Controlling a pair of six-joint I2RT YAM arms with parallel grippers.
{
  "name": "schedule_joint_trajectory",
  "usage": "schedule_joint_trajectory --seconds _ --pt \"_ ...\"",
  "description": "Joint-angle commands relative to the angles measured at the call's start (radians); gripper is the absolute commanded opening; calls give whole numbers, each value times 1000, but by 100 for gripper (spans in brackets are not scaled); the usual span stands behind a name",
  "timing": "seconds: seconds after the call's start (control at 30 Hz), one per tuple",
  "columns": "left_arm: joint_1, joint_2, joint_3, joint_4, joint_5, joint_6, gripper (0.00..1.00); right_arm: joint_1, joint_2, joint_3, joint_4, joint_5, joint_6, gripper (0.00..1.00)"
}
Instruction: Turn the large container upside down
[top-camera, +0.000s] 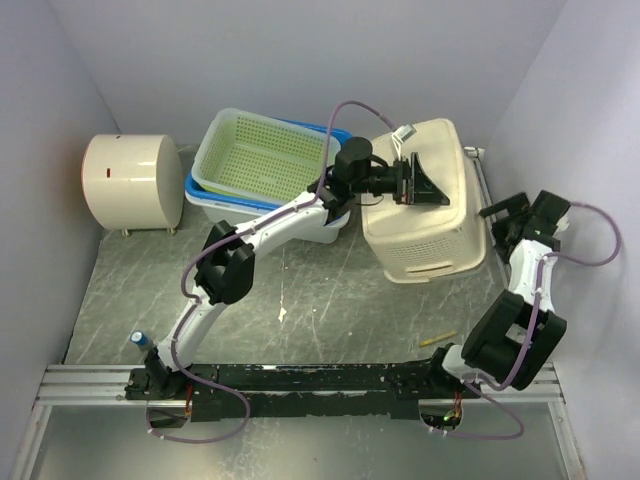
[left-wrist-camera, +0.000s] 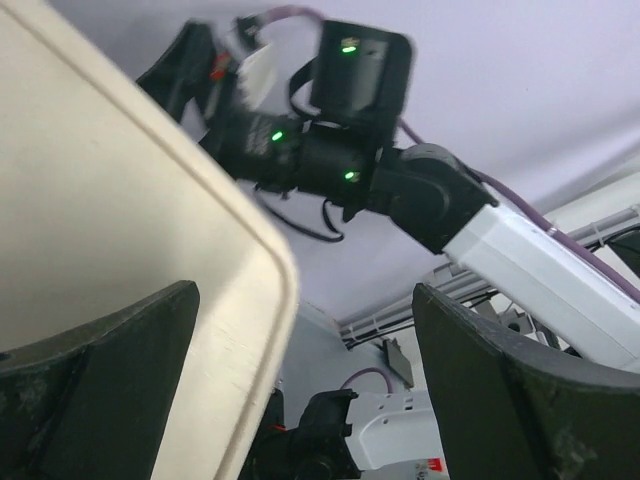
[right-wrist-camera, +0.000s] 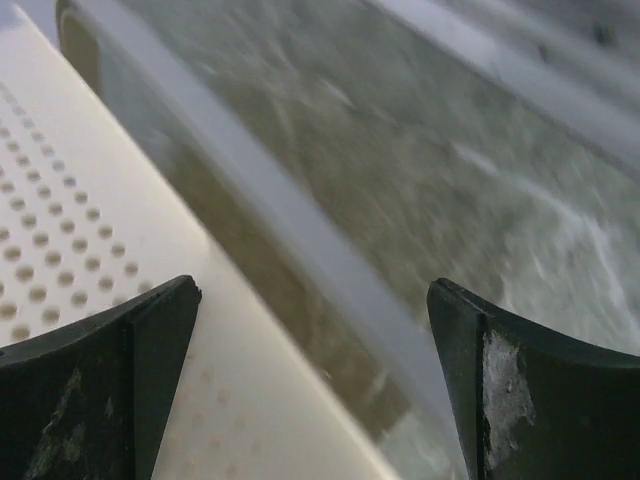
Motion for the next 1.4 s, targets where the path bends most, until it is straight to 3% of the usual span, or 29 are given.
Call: schedule_joint_trajectory --seconds 0.0,0.23,0.4,0.53,0.63,0.73,0.8,1.03,1.2,1.37 --pt "-26 43 59 68 43 -57 100 10 46 -62 -195 23 -1 100" --pt "-23 -28 15 -20 21 41 100 10 -22 14 -264 128 -18 100" --pt "-16 -123 15 -183 -8 194 100 14 -135 112 -341 215 -52 100" --pt "5 -258 -63 -343 -82 352 100 32 -189 176 -345 119 -118 100" --pt "25 -382 -194 -459 -170 470 100 78 -229 186 -264 -115 -200 99" --pt "54 -525 -330 -543 -296 561 100 187 -297 155 -161 -284 -216 98" --pt "91 -614 -414 -585 -350 583 100 285 -359 131 -108 -310 -217 98" --pt "275 -899 -676 -761 -529 625 100 516 -464 58 -111 -460 -209 97" --pt "314 -978 -735 -860 -636 645 100 774 -456 -53 -117 -314 -204 97" --pt "323 -987 -760 -900 -717 645 100 1161 -319 -60 -95 21 -180 97"
